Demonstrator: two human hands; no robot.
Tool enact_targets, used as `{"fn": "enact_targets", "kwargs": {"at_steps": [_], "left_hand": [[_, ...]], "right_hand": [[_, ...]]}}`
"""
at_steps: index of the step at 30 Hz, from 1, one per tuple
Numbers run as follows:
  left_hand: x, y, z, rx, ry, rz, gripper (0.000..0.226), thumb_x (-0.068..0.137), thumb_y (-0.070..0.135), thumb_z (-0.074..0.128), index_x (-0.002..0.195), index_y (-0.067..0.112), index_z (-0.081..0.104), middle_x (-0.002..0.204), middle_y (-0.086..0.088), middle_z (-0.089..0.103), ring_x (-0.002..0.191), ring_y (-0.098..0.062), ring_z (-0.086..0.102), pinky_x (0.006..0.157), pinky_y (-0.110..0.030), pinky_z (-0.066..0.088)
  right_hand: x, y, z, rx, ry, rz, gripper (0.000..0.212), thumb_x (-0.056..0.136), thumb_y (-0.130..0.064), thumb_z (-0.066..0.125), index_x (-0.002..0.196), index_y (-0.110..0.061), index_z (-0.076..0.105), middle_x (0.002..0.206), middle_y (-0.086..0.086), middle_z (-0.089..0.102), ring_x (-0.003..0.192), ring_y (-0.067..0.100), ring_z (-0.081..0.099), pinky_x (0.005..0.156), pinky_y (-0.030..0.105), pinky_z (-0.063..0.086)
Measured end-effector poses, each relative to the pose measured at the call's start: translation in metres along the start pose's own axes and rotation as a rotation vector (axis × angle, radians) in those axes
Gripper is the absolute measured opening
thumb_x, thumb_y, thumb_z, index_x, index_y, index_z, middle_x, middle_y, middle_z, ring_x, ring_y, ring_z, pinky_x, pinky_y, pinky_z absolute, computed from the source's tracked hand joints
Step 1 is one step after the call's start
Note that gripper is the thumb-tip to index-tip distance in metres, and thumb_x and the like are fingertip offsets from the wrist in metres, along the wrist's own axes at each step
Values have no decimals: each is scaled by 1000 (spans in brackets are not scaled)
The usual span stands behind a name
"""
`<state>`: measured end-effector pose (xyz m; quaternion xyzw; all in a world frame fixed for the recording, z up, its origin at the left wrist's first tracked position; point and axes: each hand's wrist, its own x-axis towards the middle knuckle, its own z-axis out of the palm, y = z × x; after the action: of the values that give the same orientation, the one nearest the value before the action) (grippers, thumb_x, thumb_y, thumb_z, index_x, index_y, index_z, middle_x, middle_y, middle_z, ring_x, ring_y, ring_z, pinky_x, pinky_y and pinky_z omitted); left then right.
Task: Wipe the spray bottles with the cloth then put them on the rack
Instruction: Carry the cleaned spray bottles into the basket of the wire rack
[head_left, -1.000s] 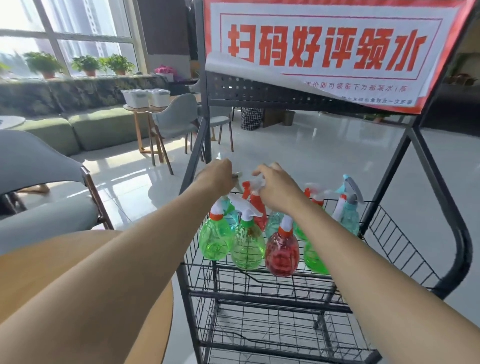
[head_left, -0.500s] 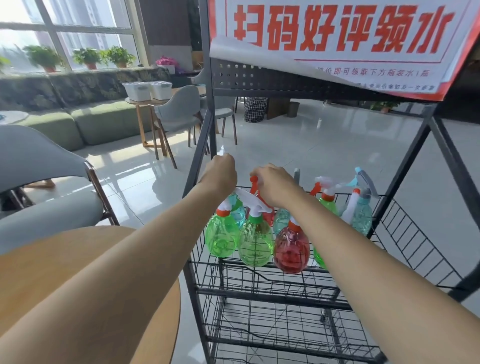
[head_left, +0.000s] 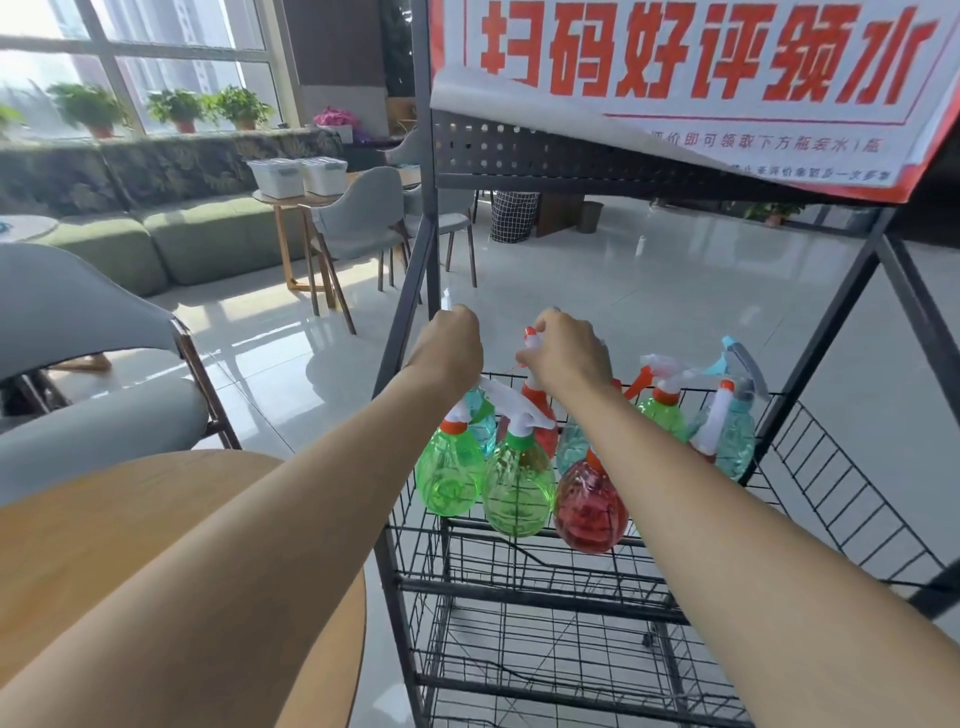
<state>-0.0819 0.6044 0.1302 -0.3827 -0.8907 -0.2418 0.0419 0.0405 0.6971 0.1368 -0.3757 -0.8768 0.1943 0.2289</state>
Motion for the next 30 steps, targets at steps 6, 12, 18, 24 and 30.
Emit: {"fn": "enact_targets", "kwargs": {"at_steps": [6,12,18,24,30], "left_hand": [[0,-1,-2,-13,-16,6,13,105,-1,58,118,1,59,103,-18,66,88,-33,68,64,-36,50],[-5,1,-4,-26,-18,19,15,106,0,58,120,0,58,105,-20,66,86,-32,67,62,-34,48],[-6,1,-7,-48,-46,20,14,107,9,57,119,2,56,108,-19,66,91,-35,67,72,-42,57],[-10,19,-20,-3,48,96,36,108,26,59,135,3,51,128,-20,59,123,-39,55,100,-48,52],[-15,68,-19,-70,-87,202,41,105,32,65,135,6,56,127,-18,67,111,-36,66,88,-44,55]], "right_hand": [[-6,-7,-2,81,-38,77,20,97,-20,69,98,0,66,84,12,61,78,34,56,52,30,35],[-7,-8,4,-51,-271,183,13,91,-11,65,102,-9,59,74,6,50,60,17,47,48,27,26],[-8,0,10,-9,-203,196,24,94,-9,64,76,-15,48,67,5,47,63,23,52,43,26,29],[-13,-5,-11,-92,-345,117,32,84,-21,73,75,-10,44,69,4,49,59,19,47,51,27,33],[-21,7,-35,31,-51,-23,34,102,-17,64,133,-5,58,131,18,56,116,39,60,86,38,46]]}}
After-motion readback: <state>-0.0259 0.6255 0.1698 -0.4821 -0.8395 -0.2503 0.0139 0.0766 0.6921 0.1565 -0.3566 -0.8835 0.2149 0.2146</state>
